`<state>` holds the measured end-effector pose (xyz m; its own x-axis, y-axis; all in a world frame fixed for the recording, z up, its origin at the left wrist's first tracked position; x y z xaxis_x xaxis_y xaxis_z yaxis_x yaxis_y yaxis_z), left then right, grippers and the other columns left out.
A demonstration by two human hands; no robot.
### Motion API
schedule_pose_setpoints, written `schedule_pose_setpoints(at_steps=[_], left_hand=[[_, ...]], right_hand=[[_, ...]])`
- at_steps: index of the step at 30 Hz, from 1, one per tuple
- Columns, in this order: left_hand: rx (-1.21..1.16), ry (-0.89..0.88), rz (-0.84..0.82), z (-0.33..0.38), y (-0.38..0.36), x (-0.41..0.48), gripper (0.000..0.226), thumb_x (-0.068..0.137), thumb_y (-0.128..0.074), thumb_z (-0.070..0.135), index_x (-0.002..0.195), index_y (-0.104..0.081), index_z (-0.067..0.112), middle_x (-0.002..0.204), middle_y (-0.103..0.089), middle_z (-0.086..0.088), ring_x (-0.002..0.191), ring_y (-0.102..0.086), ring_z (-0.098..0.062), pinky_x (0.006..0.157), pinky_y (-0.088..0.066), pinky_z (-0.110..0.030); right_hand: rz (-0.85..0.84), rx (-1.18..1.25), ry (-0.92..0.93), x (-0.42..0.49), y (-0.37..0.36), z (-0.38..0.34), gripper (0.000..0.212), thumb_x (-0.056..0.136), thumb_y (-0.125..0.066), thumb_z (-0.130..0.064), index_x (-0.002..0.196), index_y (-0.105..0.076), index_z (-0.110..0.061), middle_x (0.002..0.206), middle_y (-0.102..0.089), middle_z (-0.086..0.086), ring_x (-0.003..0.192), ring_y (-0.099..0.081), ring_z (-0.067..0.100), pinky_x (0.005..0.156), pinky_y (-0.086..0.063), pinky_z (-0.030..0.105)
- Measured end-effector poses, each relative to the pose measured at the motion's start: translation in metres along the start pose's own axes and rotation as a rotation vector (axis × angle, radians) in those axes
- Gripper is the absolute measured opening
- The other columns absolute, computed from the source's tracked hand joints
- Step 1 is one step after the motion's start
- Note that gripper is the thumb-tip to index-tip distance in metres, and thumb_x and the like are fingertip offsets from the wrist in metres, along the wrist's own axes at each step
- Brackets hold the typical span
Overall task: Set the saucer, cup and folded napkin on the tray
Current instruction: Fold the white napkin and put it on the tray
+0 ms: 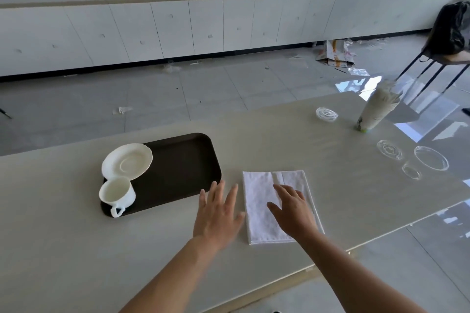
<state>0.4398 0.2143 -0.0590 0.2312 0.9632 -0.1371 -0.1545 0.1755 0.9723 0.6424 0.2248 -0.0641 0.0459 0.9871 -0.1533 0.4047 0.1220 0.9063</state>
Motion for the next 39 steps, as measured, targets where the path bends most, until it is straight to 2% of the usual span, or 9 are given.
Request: schedule_pose_setpoints(at_steps=[8,16,21,26,29,32,35,37,39], left_hand=[[0.083,-0.132,-0.169,0.056,-0.050,0.016,0.070,0.103,-0.023,0.053,0.160,0.006,0.026,0.169,0.015,-0.005,0.155,0.015,-0.024,0.126,0.008,-0.049],[0.140,-0.129,-0.309,0.039,-0.083,0.013,0.073,0.100,-0.021,0.058,0.160,0.002,0.023,0.169,0.015,-0.001,0.156,0.014,-0.019,0.126,0.007,-0.049],[0.170,-0.155,-0.331,0.034,-0.087,0.003,0.095,0.084,-0.021,0.077,0.159,0.007,0.026,0.168,0.021,0.000,0.154,0.020,-0.023,0.125,0.009,-0.051],[0.186,-0.179,-0.311,0.032,-0.085,-0.005,0.096,0.085,-0.033,0.076,0.159,0.005,0.028,0.168,0.018,0.000,0.155,0.017,-0.026,0.124,0.007,-0.054],[0.189,-0.196,-0.284,0.036,-0.082,-0.007,0.087,0.088,-0.033,0.070,0.159,-0.006,0.028,0.170,0.007,-0.004,0.156,0.007,-0.029,0.124,-0.001,-0.058],[0.169,-0.246,-0.212,0.041,-0.073,-0.010,0.066,0.094,-0.037,0.053,0.153,-0.030,0.024,0.167,-0.020,-0.010,0.155,-0.012,-0.031,0.123,-0.014,-0.057],[0.172,-0.370,-0.090,0.048,-0.066,-0.017,0.047,0.087,-0.055,0.039,0.129,-0.062,0.019,0.146,-0.056,-0.012,0.141,-0.047,-0.030,0.112,-0.042,-0.053],[0.151,-0.436,-0.049,0.053,-0.063,-0.022,0.041,0.073,-0.068,0.040,0.109,-0.071,0.021,0.129,-0.069,-0.011,0.125,-0.063,-0.028,0.099,-0.055,-0.046],[0.158,-0.485,0.000,0.058,-0.057,-0.023,0.032,0.062,-0.078,0.034,0.091,-0.074,0.021,0.116,-0.075,-0.011,0.112,-0.071,-0.026,0.090,-0.060,-0.040]], right_hand=[[-0.052,-0.062,0.064,0.011,-0.004,0.053,0.061,0.100,-0.050,-0.046,0.155,-0.031,-0.029,0.164,-0.029,-0.008,0.151,-0.023,0.018,0.115,-0.037,0.038],[-0.099,-0.128,0.162,0.005,-0.024,0.071,0.049,0.105,-0.040,-0.035,0.154,-0.034,-0.028,0.164,-0.030,-0.011,0.153,-0.021,0.016,0.120,-0.027,0.036],[-0.095,-0.175,0.222,0.000,-0.029,0.077,0.048,0.105,-0.040,-0.031,0.153,-0.038,-0.023,0.163,-0.033,-0.009,0.153,-0.024,0.016,0.122,-0.025,0.032],[-0.100,-0.186,0.256,-0.007,-0.029,0.078,0.049,0.106,-0.040,-0.031,0.154,-0.036,-0.024,0.164,-0.030,-0.009,0.154,-0.022,0.015,0.124,-0.024,0.031],[-0.112,-0.186,0.265,-0.010,-0.028,0.078,0.050,0.106,-0.040,-0.032,0.155,-0.034,-0.025,0.165,-0.028,-0.009,0.154,-0.020,0.015,0.124,-0.023,0.032],[-0.117,-0.164,0.258,-0.012,-0.025,0.077,0.053,0.105,-0.042,-0.038,0.156,-0.032,-0.025,0.165,-0.028,-0.008,0.154,-0.019,0.015,0.124,-0.023,0.032],[-0.159,-0.144,0.287,-0.022,-0.024,0.083,0.065,0.099,-0.044,-0.057,0.155,-0.033,-0.027,0.164,-0.029,-0.011,0.154,-0.020,0.012,0.123,-0.025,0.033],[-0.200,-0.154,0.353,-0.031,-0.024,0.087,0.079,0.090,-0.041,-0.073,0.155,-0.033,-0.029,0.164,-0.028,-0.013,0.153,-0.020,0.010,0.122,-0.025,0.032],[-0.225,-0.173,0.401,-0.036,-0.024,0.091,0.090,0.082,-0.041,-0.081,0.156,-0.030,-0.030,0.164,-0.026,-0.014,0.153,-0.018,0.008,0.122,-0.024,0.029]])
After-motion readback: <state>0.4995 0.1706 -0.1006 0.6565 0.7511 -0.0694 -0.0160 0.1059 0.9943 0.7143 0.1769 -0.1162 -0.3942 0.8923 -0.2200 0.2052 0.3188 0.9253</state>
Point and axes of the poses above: each hand's wrist, its own x-axis towards the middle knuckle, its own y-axis out of the back of the hand, z = x × y, the point moved 7 cm from there along x, towards the middle knuckle
